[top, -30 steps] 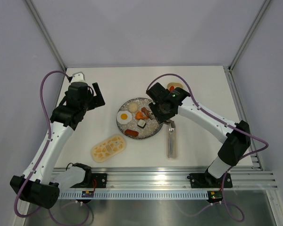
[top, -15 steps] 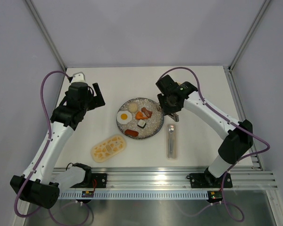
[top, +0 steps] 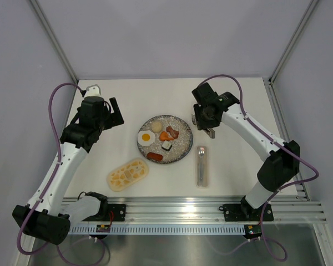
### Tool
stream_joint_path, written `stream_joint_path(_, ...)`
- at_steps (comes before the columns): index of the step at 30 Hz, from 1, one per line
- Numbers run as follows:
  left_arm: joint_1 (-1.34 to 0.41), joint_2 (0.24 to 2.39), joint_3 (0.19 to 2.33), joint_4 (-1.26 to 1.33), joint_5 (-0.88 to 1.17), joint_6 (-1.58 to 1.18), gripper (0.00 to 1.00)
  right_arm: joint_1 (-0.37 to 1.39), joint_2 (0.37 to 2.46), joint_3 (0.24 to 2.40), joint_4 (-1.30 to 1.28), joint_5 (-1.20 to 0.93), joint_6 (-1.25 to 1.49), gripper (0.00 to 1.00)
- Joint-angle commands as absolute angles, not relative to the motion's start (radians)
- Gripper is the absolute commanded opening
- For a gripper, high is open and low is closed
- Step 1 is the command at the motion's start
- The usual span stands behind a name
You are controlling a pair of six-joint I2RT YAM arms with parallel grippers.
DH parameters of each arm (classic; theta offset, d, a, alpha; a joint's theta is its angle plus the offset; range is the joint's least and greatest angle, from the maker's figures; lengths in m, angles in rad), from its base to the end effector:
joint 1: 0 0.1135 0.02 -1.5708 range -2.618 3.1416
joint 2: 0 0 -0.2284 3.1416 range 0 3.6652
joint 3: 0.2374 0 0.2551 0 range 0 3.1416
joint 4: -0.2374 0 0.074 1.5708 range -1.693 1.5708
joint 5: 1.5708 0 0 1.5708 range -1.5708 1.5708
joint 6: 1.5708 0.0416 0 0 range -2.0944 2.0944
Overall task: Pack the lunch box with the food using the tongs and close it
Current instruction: Place the fake food in the packing box.
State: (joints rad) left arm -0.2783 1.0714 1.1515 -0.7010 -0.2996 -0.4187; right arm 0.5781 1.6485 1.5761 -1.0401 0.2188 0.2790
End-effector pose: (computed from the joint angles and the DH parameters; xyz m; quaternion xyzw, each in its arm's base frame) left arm 0.2394 -0.0556 0.3275 -0.1298 0.8724 -0.0297 0.4703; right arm 0.2897 0.1783 0.2803 -0.1197 0.9609 -0.0029 0.2496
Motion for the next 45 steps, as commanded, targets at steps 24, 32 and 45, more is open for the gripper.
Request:
stream_joint_path(24, -0.275, 1.065, 1.149, -0.661, -0.319, -0.396, 0.99, 0.365, 1.884, 1.810, -0.963, 0.290, 0.203, 0.29)
stream_joint_path(32, -0.275, 1.066, 1.146, -0.661, -0.328, -0.394, 0.99, 0.362, 1.930, 1.819, -0.933, 0.307, 0.198, 0.29)
stream_joint_path(45, -0.275, 1.089, 1.152, -0.660, -0.331, -0.391, 0.99, 0.356, 1.973, 1.842, -0.925, 0.314, 0.198, 0.41)
